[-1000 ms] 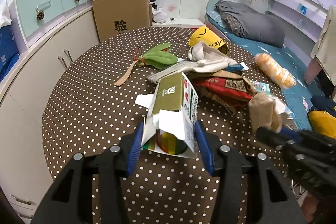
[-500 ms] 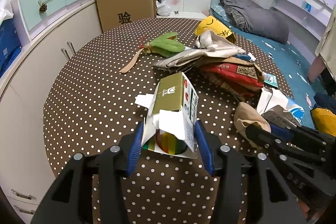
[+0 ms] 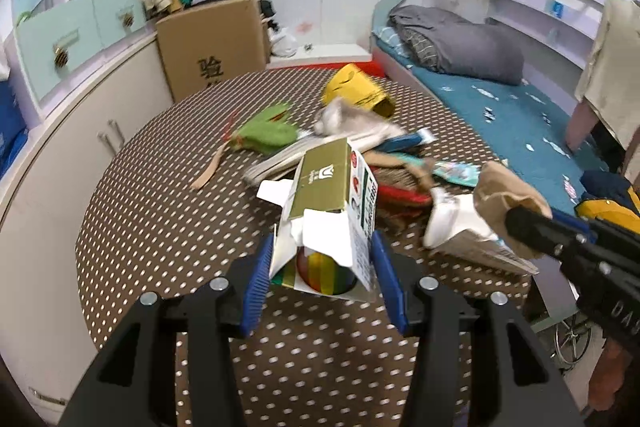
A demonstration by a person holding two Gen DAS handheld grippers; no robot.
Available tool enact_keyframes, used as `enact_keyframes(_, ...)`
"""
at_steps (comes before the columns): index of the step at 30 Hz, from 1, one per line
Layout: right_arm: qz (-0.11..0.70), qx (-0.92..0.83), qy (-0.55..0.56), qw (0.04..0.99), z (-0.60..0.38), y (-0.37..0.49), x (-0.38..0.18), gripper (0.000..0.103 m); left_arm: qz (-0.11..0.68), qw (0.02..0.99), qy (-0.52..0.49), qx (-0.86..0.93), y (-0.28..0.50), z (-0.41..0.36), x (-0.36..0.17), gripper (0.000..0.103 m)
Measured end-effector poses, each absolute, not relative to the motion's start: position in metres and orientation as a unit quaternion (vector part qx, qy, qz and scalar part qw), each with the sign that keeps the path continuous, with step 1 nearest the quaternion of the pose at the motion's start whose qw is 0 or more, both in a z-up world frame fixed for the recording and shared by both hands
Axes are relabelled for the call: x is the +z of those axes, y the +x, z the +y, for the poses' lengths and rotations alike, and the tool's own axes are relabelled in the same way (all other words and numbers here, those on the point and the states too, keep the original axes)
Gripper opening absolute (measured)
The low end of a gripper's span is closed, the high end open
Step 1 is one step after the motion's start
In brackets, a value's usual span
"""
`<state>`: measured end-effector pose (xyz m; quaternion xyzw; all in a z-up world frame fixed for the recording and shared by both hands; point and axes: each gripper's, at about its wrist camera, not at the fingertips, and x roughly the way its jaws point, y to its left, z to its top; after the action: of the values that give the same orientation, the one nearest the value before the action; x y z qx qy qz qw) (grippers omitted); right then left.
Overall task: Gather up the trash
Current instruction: 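Carry both items to the bucket while the left tool releases the carton inside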
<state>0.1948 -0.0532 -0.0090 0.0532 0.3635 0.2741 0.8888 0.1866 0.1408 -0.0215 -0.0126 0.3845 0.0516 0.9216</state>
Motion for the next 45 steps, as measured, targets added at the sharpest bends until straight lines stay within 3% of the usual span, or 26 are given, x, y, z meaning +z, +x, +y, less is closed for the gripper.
enact_keyframes(25,0.354,0.064,0.152,0.921,-0.247,0.186,-0.026,0.021,0.384,0.907,0.096,-0.142,0.220,-0.059,-0.023,0.049)
enact_keyframes(45,0.423,-0.076,0.218,0.876,-0.374,0.186,-0.102,0.021,0.465,0.840,0.180,-0.214,0.268,-0.214,-0.104,0.049)
